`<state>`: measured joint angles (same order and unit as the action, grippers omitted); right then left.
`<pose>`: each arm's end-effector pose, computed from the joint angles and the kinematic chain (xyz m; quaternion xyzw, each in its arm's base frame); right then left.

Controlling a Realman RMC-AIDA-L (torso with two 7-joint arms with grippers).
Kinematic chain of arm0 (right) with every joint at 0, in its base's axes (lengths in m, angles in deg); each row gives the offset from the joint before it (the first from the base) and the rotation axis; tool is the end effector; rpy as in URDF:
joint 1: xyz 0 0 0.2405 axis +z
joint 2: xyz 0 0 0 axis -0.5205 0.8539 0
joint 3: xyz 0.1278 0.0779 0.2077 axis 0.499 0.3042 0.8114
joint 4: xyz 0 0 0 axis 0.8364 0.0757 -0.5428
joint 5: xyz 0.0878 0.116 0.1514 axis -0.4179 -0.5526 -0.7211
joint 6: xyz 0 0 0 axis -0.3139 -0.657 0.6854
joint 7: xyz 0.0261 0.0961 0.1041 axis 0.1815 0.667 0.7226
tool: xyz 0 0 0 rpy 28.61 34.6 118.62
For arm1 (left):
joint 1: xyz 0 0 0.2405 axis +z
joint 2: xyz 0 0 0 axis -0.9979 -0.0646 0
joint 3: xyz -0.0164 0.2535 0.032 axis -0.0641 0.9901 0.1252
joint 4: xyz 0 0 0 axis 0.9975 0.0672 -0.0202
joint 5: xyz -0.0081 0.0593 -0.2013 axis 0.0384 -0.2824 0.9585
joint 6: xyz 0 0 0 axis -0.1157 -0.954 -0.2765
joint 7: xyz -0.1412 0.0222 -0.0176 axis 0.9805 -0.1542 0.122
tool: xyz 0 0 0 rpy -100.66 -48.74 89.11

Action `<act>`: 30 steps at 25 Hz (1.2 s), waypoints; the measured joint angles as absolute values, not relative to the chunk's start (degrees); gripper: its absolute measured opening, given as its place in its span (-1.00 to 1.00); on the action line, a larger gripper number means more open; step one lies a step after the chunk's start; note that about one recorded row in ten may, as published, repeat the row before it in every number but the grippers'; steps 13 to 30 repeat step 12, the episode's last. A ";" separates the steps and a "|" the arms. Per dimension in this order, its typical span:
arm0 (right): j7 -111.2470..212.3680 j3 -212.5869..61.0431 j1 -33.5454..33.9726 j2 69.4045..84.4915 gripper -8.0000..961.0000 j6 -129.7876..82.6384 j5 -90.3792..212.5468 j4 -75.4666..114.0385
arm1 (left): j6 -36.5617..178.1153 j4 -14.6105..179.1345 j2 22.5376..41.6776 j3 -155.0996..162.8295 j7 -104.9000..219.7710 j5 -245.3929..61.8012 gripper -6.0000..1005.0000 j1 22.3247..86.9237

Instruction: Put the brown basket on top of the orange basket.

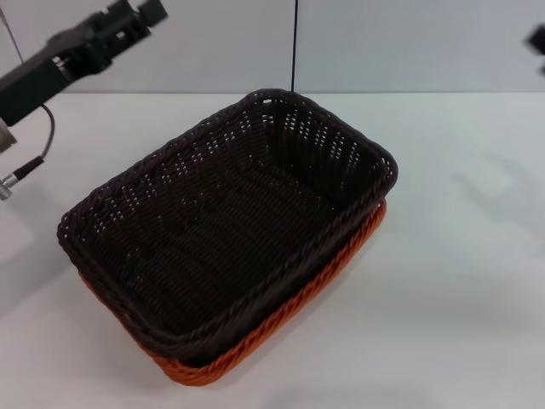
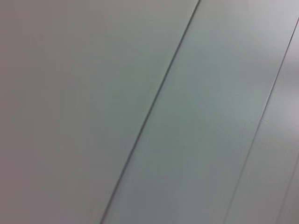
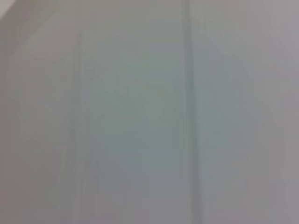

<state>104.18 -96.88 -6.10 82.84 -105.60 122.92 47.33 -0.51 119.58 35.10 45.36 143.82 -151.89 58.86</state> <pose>0.2732 0.3380 0.0891 -0.7635 0.1112 0.4774 0.4205 -0.2320 0.3744 0.0723 -0.7776 -0.2757 -0.4988 0.2656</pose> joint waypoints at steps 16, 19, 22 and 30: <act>70.07 -87.57 -12.31 83.27 0.51 -107.92 95.52 28.07 | -13.06 103.72 35.53 45.33 111.76 -128.89 0.65 62.43; 70.07 -87.57 -12.31 83.27 0.51 -107.92 95.52 28.07 | -13.06 103.72 35.53 45.33 111.76 -128.89 0.65 62.43; 70.07 -87.57 -12.31 83.27 0.51 -107.92 95.52 28.07 | -13.06 103.72 35.53 45.33 111.76 -128.89 0.65 62.43; 70.07 -87.57 -12.31 83.27 0.51 -107.92 95.52 28.07 | -13.06 103.72 35.53 45.33 111.76 -128.89 0.65 62.43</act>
